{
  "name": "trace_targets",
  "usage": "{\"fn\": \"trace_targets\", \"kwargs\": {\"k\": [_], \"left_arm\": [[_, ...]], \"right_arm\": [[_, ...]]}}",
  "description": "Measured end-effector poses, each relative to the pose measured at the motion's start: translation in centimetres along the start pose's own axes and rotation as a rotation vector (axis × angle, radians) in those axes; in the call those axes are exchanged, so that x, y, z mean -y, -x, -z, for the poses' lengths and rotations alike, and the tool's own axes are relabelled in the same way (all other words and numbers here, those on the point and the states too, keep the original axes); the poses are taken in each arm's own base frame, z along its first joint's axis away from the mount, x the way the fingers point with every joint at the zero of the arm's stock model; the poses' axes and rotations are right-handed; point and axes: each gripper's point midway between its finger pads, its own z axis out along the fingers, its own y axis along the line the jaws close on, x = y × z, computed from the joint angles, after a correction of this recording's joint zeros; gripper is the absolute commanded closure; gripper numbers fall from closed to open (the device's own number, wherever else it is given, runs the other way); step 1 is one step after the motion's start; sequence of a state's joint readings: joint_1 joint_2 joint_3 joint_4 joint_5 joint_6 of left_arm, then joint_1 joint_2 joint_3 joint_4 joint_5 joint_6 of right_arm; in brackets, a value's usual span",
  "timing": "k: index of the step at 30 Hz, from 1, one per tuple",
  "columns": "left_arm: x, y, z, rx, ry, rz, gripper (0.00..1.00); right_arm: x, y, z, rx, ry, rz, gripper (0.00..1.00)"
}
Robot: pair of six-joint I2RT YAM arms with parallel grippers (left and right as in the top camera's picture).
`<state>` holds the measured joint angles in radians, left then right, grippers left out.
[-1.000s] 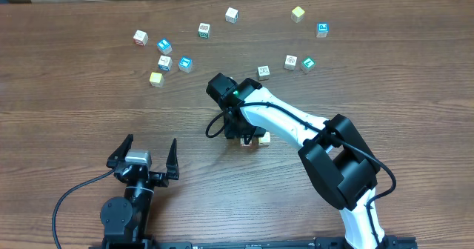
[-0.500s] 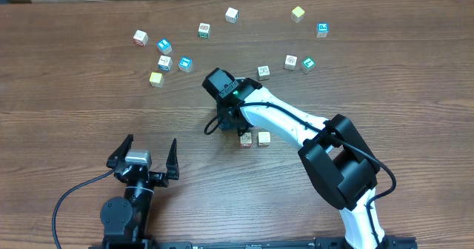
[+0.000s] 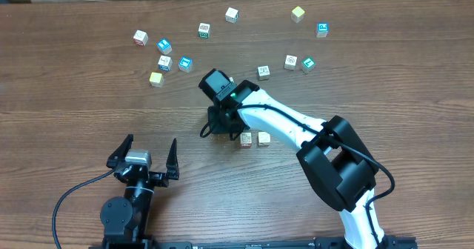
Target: Form a horizontal line
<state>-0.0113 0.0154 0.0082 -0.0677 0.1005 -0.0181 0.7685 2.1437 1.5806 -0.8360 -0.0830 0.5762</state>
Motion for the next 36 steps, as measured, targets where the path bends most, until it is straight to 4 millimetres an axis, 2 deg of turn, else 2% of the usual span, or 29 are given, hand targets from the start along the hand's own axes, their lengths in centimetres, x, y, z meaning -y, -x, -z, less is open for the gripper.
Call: {"fn": "trace_targets", "kwargs": {"k": [1,8,16,28,36], "left_arm": [[0.0,0.0,0.0,0.000,0.000,0.000,0.00],[0.0,0.0,0.0,0.000,0.000,0.000,0.00],[0.0,0.0,0.0,0.000,0.000,0.000,0.01],[0.0,0.0,0.0,0.000,0.000,0.000,0.00],[0.0,0.0,0.0,0.000,0.000,0.000,0.00]], "right_arm": [[-0.4,-0.5,0.0,-0.014,0.008,0.008,0.96],[-2.7,-3.4,-0.1,-0.097,0.062,0.051,0.96],[-3.5,-3.9,-0.1,-0.107,0.080,0.063,0.96],[-0.2,-3.5,-0.1,-0.047,-0.111,-0.103,0.96],[1.9,-4.1,0.2,-0.047,-0.207,-0.171,0.96]]}}
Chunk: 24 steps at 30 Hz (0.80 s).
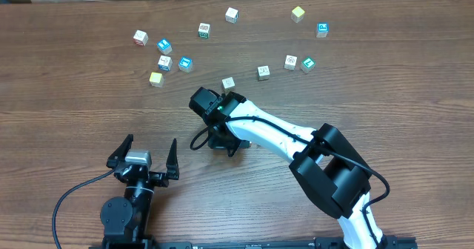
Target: Form a horizontal line
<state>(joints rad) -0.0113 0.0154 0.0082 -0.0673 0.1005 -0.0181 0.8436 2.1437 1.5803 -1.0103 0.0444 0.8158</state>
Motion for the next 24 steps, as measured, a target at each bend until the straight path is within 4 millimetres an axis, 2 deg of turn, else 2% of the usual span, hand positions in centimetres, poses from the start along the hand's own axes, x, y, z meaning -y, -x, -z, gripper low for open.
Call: {"fn": "trace_targets", "kwargs": {"k": [10,24], "left_arm": [[0.0,0.0,0.0,0.000,0.000,0.000,0.00],[0.0,0.0,0.0,0.000,0.000,0.000,0.00]], "right_arm": [[2.3,1.1,0.0,-0.014,-0.045,-0.064,0.96],[2.9,0.7,0.0,-0.032,-0.066,-0.064,0.96]]}}
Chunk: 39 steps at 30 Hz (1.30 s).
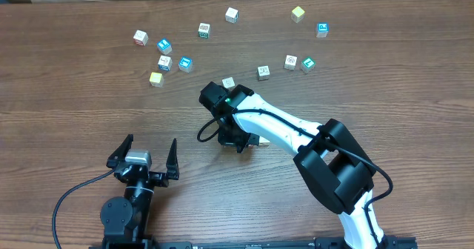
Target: Form a horizontal line
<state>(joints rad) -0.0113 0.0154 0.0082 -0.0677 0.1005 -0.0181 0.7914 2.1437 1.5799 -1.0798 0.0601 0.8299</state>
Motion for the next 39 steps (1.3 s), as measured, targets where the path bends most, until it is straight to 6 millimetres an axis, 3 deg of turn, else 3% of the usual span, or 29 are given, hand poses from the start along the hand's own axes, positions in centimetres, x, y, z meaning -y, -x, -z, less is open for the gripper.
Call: {"fn": "trace_targets", "kwargs": {"k": [39], "left_arm": [[0.00,0.00,0.00,0.000,0.000,0.000,0.00]], "right_arm": [[0.82,-0.37,0.00,-0.028,-0.023,0.117,0.96]]}}
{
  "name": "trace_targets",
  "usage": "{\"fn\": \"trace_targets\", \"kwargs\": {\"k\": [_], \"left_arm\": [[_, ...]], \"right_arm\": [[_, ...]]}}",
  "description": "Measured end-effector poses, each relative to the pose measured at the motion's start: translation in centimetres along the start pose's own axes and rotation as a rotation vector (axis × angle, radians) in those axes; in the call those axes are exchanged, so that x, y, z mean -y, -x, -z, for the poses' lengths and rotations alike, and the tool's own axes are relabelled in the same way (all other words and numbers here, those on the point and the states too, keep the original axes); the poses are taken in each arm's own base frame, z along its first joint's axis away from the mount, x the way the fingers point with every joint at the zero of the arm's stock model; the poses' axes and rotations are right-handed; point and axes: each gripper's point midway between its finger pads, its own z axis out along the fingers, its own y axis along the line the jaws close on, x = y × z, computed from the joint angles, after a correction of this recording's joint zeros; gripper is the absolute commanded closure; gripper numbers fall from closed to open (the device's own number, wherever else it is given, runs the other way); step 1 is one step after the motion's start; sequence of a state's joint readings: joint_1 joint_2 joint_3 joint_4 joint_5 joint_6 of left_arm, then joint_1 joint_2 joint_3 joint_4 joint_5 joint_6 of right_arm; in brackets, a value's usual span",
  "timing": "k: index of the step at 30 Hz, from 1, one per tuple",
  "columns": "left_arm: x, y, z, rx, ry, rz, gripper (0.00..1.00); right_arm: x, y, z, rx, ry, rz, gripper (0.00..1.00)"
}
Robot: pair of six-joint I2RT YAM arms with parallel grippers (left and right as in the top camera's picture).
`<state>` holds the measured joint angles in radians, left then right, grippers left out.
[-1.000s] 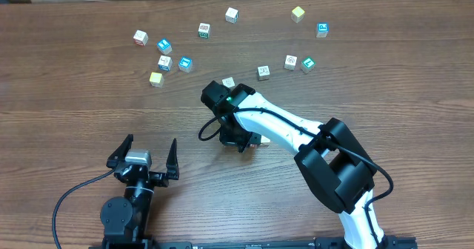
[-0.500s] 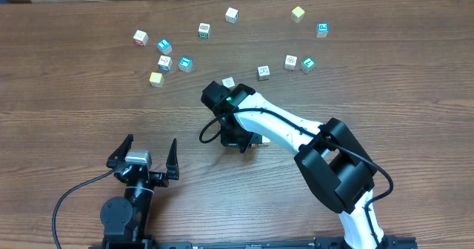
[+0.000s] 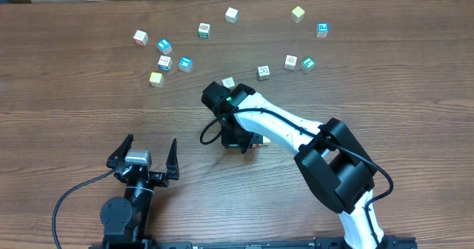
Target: Form a horizontal line
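Note:
My right gripper (image 3: 235,139) points down at mid-table, its fingers hidden under the black wrist, so I cannot see whether they hold anything. A tan block (image 3: 261,139) peeks out at the gripper's right side; whatever lies to its left is covered. Several loose white, blue, green and yellow blocks are scattered across the far half, the closest being a white block (image 3: 228,82) just behind the wrist and another white block (image 3: 263,72). My left gripper (image 3: 148,151) rests open near the front edge, far from every block.
The scattered blocks form a left cluster around a yellow block (image 3: 155,78) and a right group around a green block (image 3: 307,64). The right arm's white links (image 3: 296,130) cross the table from the front right. A black cable (image 3: 74,193) trails from the left arm.
The right gripper has shifted only a hair to the right and stays low over the same spot. The scattered blocks and the left arm are unchanged.
First the right gripper stood just left of two tan blocks lying side by side at mid-table. Then it sat lower and further left, covering both. After that it had moved back slightly right, one tan block showing at its right side, as it does now.

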<state>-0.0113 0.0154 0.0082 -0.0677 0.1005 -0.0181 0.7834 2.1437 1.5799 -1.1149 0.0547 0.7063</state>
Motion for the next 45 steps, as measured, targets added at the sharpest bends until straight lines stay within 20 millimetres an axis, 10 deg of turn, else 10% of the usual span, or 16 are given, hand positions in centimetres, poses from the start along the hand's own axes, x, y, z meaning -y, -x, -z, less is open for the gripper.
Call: {"fn": "trace_targets", "kwargs": {"k": [45], "left_arm": [[0.00,0.01,0.00,0.000,0.000,0.000,0.00]], "right_arm": [[0.62,0.40,-0.02,-0.004,-0.005,-0.018,0.96]]}}
